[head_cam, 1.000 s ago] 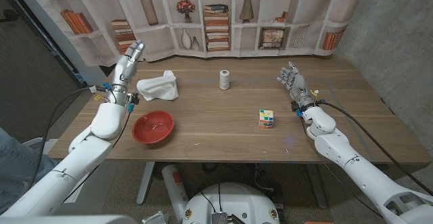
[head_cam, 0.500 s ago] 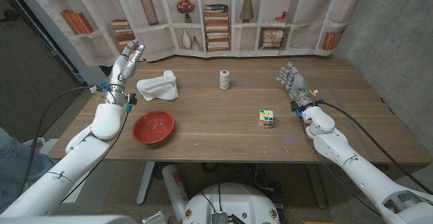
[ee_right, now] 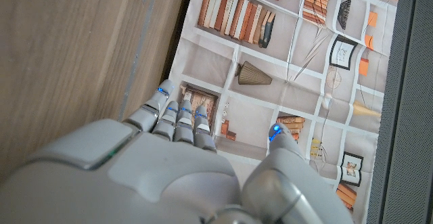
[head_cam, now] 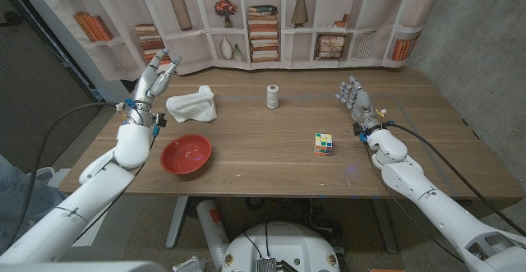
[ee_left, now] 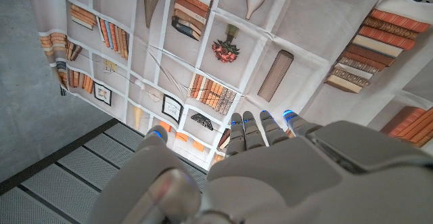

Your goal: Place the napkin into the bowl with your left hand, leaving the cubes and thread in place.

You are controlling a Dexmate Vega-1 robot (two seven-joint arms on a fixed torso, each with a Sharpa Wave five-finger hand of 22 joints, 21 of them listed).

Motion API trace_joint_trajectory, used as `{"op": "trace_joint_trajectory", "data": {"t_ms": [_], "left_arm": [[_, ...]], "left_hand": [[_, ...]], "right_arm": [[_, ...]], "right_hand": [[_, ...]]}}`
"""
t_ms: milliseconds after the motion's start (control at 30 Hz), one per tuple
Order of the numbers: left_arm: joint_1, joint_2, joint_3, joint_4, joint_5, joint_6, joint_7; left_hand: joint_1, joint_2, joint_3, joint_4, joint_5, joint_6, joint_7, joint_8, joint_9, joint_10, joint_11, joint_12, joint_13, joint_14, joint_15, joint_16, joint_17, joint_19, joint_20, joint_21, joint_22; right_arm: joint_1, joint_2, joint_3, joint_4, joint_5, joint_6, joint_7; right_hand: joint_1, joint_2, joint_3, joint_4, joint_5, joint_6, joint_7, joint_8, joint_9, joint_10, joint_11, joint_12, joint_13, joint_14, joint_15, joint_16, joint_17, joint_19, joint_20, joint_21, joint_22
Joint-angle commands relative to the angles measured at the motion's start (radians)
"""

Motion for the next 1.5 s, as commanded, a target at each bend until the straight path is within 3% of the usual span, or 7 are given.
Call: {"op": "trace_joint_trajectory", "data": {"t_ms": [33,233,700,1500], "left_arm": [[0.006,0.029,0.009,-0.046,0.055,0.12,0.02],[0.004,0.039,0.015,-0.055,0.067,0.152,0.026],[0.012,0.075,0.045,-0.115,0.168,0.323,0.064],[-0.023,0.105,0.105,-0.116,0.212,0.437,0.078]], "left_hand": [[0.011,-0.001,-0.001,-0.006,0.006,0.006,0.003,0.004,0.006,0.006,0.0,-0.005,0.004,0.004,-0.002,-0.003,0.005,0.005,-0.035,-0.001,0.004],[0.013,0.0,-0.002,-0.007,0.008,0.007,0.003,0.003,0.006,0.006,-0.001,-0.007,0.004,0.004,-0.002,-0.004,0.005,0.005,-0.036,-0.002,0.004],[0.019,0.004,-0.003,-0.008,0.013,0.011,-0.001,0.0,0.006,0.008,-0.002,-0.01,0.004,0.005,-0.003,-0.006,0.005,0.005,-0.035,-0.003,0.004],[0.029,0.01,-0.004,-0.011,0.019,0.013,-0.004,-0.003,0.006,0.01,-0.007,-0.013,0.004,0.009,-0.006,-0.007,0.006,0.007,-0.032,-0.004,0.004]], "right_arm": [[0.0,0.0,-0.001,-0.004,0.004,-0.01,-0.002],[0.003,-0.002,-0.004,0.001,-0.001,-0.008,0.004],[-0.004,-0.013,-0.001,-0.006,-0.002,-0.021,-0.005],[-0.019,-0.013,0.004,-0.009,0.006,-0.016,-0.007]], "right_hand": [[0.008,0.006,-0.008,0.0,-0.005,0.01,0.003,0.002,0.004,0.009,0.004,0.004,0.006,0.012,0.0,0.002,0.006,0.009,-0.009,-0.003,0.004],[0.009,0.006,-0.008,0.0,-0.005,0.01,0.002,0.002,0.004,0.009,0.004,0.004,0.006,0.013,0.002,0.003,0.006,0.011,-0.009,-0.005,0.004],[0.008,0.008,-0.01,-0.001,-0.006,0.011,0.001,0.002,0.004,0.009,0.002,0.004,0.006,0.014,0.001,0.002,0.006,0.013,-0.008,-0.01,0.004],[0.009,0.01,-0.013,-0.002,-0.008,0.011,0.0,0.002,0.004,0.011,0.005,0.003,0.006,0.016,0.002,0.002,0.006,0.016,-0.006,-0.018,0.005]]}}
